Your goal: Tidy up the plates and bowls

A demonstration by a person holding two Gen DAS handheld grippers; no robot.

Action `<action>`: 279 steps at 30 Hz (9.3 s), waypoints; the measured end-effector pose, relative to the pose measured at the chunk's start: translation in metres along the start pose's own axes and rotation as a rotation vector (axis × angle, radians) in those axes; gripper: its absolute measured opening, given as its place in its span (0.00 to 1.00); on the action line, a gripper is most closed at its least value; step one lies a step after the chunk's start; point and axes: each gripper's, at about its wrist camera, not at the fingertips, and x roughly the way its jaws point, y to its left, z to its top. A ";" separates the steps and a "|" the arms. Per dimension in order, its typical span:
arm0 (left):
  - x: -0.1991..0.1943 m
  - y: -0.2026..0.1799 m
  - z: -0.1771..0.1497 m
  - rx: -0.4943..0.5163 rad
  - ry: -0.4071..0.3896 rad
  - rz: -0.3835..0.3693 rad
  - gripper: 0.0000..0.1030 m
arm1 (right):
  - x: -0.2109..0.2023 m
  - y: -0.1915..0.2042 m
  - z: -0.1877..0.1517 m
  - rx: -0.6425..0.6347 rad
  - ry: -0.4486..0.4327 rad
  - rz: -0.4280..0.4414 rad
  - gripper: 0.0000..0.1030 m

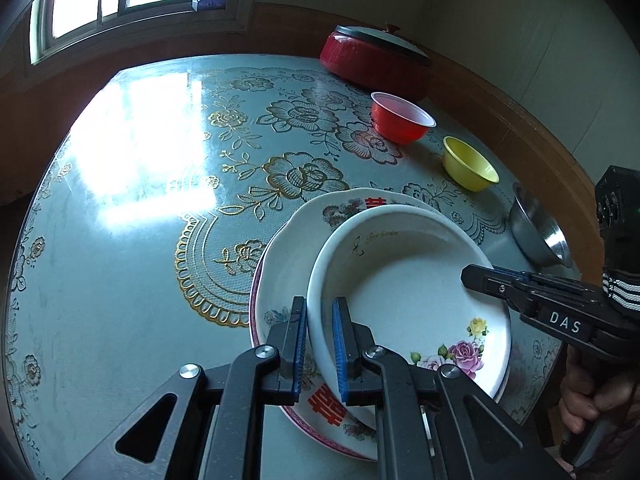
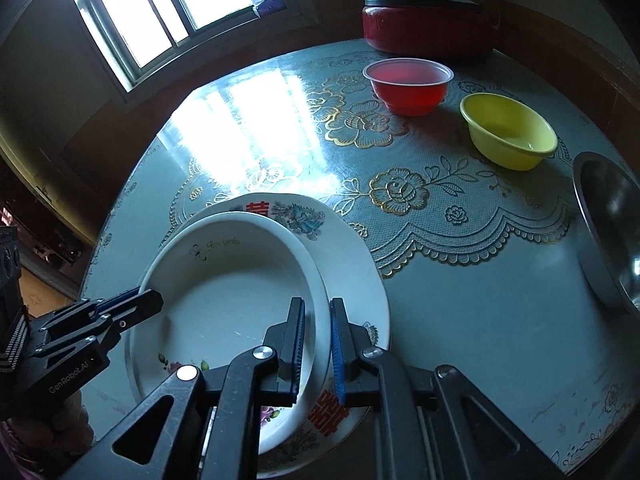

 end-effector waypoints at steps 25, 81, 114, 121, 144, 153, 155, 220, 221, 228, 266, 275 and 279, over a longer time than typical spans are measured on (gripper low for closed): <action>0.000 -0.006 -0.001 0.076 -0.028 0.064 0.11 | -0.018 -0.006 -0.009 0.037 -0.098 -0.007 0.26; -0.040 0.014 -0.009 0.127 -0.137 0.061 0.33 | -0.045 0.009 -0.040 0.149 -0.186 -0.189 0.36; 0.000 -0.186 0.017 0.505 -0.166 -0.064 0.33 | -0.148 -0.162 -0.049 0.442 -0.367 -0.301 0.38; 0.025 -0.244 0.023 0.571 -0.171 -0.094 0.33 | -0.155 -0.208 -0.045 0.464 -0.381 -0.310 0.38; 0.086 -0.312 0.049 0.560 -0.114 -0.071 0.33 | -0.138 -0.296 -0.013 0.458 -0.328 -0.247 0.38; 0.100 -0.319 0.056 0.535 -0.099 -0.049 0.33 | -0.122 -0.313 -0.004 0.451 -0.295 -0.205 0.38; 0.102 -0.319 0.057 0.527 -0.095 -0.045 0.33 | -0.119 -0.316 -0.002 0.452 -0.288 -0.192 0.38; 0.093 -0.244 0.051 0.221 -0.044 -0.110 0.20 | -0.050 -0.274 0.002 0.349 -0.087 -0.035 0.12; 0.091 -0.241 0.050 0.217 -0.045 -0.112 0.20 | -0.050 -0.270 0.001 0.344 -0.084 -0.035 0.12; 0.075 -0.219 0.046 0.206 -0.050 -0.118 0.20 | -0.048 -0.246 -0.004 0.341 -0.073 -0.027 0.12; -0.052 -0.053 0.017 -0.047 -0.228 -0.010 0.19 | -0.033 -0.054 0.029 0.045 -0.100 0.199 0.13; -0.061 -0.014 -0.005 -0.110 -0.208 0.039 0.19 | -0.013 -0.013 0.030 -0.015 -0.058 0.252 0.13; -0.060 -0.006 -0.012 -0.132 -0.192 0.036 0.19 | -0.006 -0.005 0.028 -0.026 -0.033 0.250 0.13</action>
